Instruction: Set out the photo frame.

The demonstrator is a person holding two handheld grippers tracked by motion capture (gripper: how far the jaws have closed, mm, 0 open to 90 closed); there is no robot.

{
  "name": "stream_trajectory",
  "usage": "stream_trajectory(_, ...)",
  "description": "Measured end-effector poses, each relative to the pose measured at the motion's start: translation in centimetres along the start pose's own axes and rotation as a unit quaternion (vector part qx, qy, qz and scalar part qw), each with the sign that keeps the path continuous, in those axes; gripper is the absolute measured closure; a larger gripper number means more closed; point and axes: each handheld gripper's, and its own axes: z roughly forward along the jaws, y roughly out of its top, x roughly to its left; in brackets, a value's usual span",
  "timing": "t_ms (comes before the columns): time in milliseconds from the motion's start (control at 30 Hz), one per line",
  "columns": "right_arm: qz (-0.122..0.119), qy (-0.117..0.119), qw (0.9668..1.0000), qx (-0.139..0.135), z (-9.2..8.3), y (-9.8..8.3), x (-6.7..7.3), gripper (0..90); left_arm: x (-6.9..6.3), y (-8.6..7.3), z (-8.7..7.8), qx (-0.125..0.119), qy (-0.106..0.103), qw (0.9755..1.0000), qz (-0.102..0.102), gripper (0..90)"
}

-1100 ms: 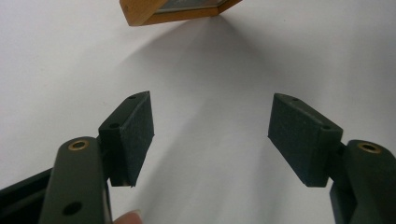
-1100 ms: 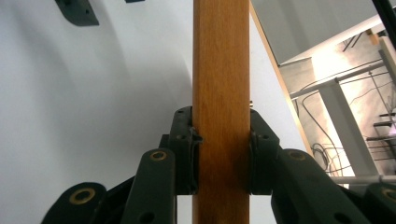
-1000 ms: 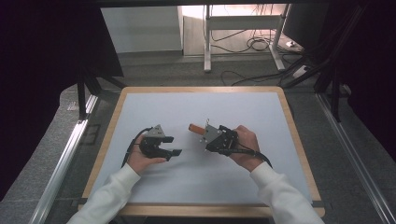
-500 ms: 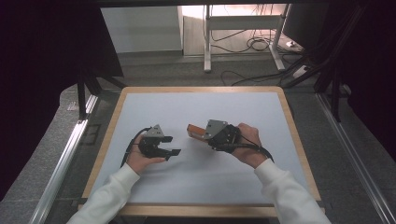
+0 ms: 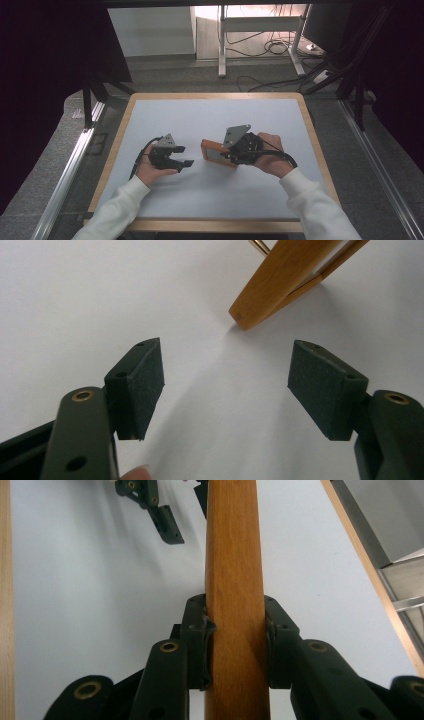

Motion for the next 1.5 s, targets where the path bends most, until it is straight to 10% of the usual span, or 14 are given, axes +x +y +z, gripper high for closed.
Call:
stream_trajectory(300, 0.022, -0.008, 0.9997, -0.009, 1.4, 0.8, -2.1, 69.0, -0.1, 0.0, 0.1, 0.002, -0.001, 1.0, 0.002, 30.1)
stream_trajectory(567, 0.09, -0.015, 0.9952, -0.035, 2.0, -0.5, -4.9, 66.4, -0.1, 0.0, 0.2, 0.003, -0.002, 1.0, 0.005, 30.0)
stream_trajectory(1500, 0.162, -0.079, 0.9832, -0.03, 4.7, -2.2, -7.8, 40.6, -0.1, -0.1, 0.4, 0.004, 0.001, 0.9999, 0.01, 29.5)
